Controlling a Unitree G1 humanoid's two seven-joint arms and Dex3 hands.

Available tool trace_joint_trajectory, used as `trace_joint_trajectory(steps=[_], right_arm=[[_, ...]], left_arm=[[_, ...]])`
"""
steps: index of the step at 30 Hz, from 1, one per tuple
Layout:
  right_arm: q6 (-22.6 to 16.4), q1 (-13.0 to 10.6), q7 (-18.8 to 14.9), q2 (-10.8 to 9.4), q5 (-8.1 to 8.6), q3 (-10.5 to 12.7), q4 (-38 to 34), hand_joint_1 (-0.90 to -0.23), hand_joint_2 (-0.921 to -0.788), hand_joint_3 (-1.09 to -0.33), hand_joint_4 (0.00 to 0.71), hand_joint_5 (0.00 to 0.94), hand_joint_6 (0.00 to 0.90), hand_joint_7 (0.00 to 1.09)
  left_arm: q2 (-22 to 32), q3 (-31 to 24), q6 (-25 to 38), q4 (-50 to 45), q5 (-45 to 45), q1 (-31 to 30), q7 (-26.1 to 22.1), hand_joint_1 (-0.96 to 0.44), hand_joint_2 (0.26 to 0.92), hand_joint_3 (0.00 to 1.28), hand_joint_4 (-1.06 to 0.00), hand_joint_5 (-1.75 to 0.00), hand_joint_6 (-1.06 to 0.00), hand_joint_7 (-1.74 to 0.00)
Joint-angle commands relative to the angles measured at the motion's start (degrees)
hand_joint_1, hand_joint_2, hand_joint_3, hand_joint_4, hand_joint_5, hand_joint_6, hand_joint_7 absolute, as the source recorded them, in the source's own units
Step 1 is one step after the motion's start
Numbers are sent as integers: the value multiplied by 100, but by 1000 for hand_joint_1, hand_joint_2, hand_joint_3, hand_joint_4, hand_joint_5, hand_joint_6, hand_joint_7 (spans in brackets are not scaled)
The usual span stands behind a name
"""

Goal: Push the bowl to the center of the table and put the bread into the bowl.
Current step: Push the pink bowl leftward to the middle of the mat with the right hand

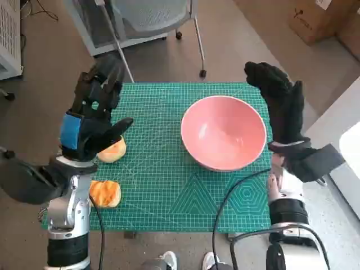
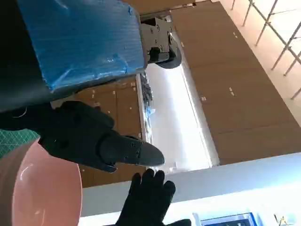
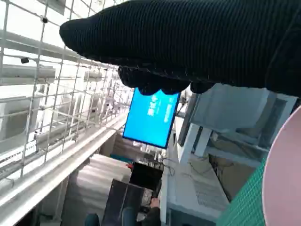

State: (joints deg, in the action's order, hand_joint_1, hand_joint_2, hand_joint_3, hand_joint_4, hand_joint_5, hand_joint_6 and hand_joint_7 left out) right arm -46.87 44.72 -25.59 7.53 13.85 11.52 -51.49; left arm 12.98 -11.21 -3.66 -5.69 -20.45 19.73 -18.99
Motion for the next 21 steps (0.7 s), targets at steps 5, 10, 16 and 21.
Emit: trace_joint_trajectory(steps=[5, 10, 16, 21], right_arm=[[87, -4, -152, -34, 135, 51, -147, -542, -921, -666, 319, 1, 440, 0], [87, -30, -201, -46, 167, 43, -91, -541, -921, -667, 320, 2, 440, 0], [85, -60, -232, -38, 181, 31, -29, -541, -921, -666, 321, 1, 440, 0], [89, -75, -259, -24, 193, 44, -14, -539, -921, -667, 321, 1, 440, 0]], left_arm=[[-27, 6, -99, 46, 33, -10, -11, -478, 920, 152, -71, 0, 1, -538], [-12, 19, -56, -29, 47, -31, 9, -477, 920, 152, -71, 0, 1, -540], [-9, 32, -11, -97, 31, -58, 17, -479, 920, 151, -71, 0, 1, -541], [-16, 44, 17, -116, 14, -80, 20, -481, 920, 151, -70, 0, 1, -545]])
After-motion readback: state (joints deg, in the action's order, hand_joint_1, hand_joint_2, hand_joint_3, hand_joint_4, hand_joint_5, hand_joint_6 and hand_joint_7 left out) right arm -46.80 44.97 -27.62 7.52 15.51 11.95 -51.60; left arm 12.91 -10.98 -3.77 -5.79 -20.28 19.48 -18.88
